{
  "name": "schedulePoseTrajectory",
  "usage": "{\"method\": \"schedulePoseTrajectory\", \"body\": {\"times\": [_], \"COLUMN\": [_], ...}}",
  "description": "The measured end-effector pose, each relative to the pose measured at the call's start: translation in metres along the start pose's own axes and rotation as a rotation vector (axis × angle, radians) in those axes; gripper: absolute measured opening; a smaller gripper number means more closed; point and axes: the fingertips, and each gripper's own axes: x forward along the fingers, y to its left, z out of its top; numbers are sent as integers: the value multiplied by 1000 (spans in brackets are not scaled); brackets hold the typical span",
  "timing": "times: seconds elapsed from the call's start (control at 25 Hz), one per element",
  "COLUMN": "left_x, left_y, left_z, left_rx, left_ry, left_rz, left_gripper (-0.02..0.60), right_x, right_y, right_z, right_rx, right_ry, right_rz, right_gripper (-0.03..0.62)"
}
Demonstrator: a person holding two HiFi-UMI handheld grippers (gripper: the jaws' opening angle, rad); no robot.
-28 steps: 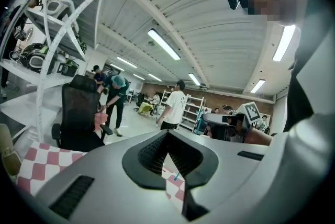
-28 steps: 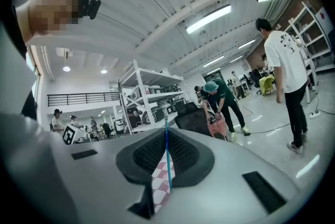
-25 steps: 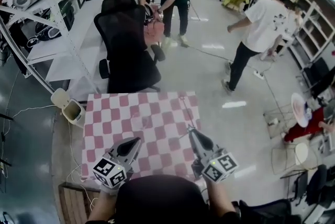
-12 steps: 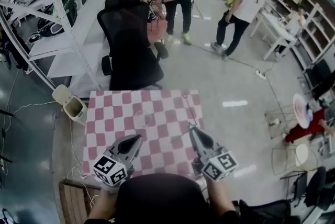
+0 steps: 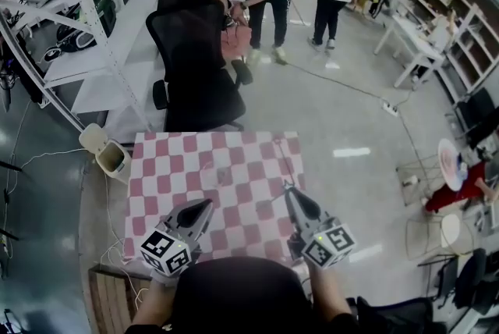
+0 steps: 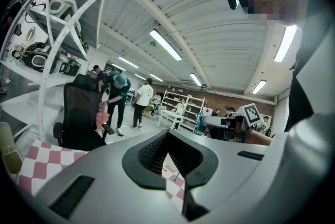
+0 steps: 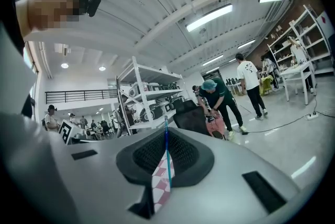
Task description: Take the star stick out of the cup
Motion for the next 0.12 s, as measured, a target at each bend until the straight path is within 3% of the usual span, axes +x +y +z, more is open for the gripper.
{"method": "schedulePoseTrajectory", "body": {"times": [0.12], "left_x": [1], "left_y": [1], "left_z": [-1], "left_rx": [-5], "left_ry": [0], "left_rz": [4], "left_gripper": [40], "right_x": [2], "right_y": [-1], "right_z": [-1], "right_rx": [-4], "right_ry": [1], "right_rz": [1], "right_gripper": [25]}}
